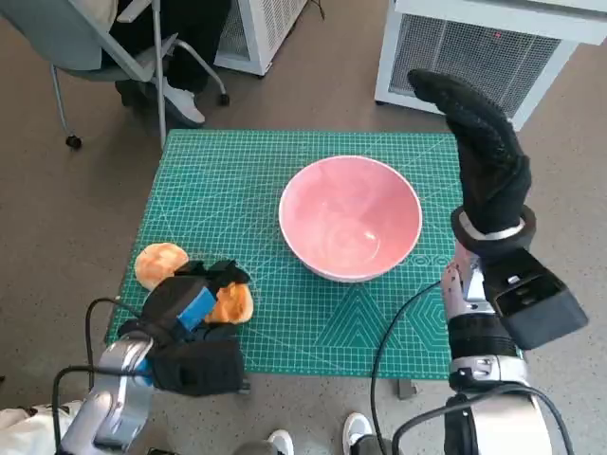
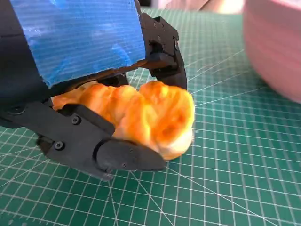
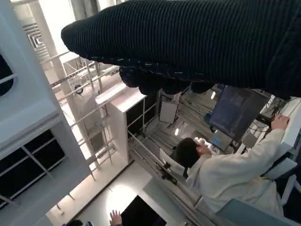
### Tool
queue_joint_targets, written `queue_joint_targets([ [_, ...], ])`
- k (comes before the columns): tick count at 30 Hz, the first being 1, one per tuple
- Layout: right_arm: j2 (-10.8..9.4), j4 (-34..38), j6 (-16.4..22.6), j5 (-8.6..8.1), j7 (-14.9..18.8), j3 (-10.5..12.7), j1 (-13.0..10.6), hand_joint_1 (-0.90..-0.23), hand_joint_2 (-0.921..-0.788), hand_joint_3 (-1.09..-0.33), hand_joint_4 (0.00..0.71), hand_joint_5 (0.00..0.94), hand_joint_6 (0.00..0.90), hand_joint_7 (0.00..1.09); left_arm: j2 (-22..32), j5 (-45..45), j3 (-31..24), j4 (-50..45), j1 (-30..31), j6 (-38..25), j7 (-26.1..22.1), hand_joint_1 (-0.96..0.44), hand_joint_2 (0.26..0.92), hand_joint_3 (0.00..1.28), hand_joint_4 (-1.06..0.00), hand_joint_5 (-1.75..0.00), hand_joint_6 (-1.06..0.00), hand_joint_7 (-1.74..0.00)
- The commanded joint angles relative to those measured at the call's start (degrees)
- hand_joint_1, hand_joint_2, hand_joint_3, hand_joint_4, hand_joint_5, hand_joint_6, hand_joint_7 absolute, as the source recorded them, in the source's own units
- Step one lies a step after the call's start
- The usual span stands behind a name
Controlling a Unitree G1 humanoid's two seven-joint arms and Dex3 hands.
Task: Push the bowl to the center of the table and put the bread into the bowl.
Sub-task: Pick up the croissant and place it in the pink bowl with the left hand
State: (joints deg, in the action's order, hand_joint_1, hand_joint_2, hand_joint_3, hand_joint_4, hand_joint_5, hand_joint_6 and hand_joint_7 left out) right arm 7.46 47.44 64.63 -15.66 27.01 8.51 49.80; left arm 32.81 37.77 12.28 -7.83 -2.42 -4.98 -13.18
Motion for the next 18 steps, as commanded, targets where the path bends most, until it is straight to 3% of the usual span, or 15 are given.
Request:
queue_joint_targets([
  [1,-0.5,0.2,-0.7,-0.34,0.5,-0.3,-0.9,-0.573,-0.921,-0.807,0.197,0.091,-0.001,0.63,1.5,0.5,-3.0,-1.0,-0.3,3.9,4.4,0.0,0.833,0.23,-0.71,-1.2,-0.59,-1.18],
  [5,-0.5,-0.1,-0.8,-0.49,0.6,-0.3,-1.0,-0.579,-0.921,-0.808,0.194,0.094,-0.001,0.63,1.7,1.2,-5.2,-2.8,-1.3,4.6,6.2,0.0,0.9,0.11,-0.72,-1.13,-0.58,-1.22],
  [18,0.0,0.4,-0.4,0.12,0.3,-0.1,-0.8,-0.587,-0.921,-0.805,0.187,0.106,-0.001,0.62,0.3,0.3,-10.6,-7.8,-9.8,3.3,7.5,0.0,0.92,0.11,-0.69,-1.15,-0.53,-1.28],
])
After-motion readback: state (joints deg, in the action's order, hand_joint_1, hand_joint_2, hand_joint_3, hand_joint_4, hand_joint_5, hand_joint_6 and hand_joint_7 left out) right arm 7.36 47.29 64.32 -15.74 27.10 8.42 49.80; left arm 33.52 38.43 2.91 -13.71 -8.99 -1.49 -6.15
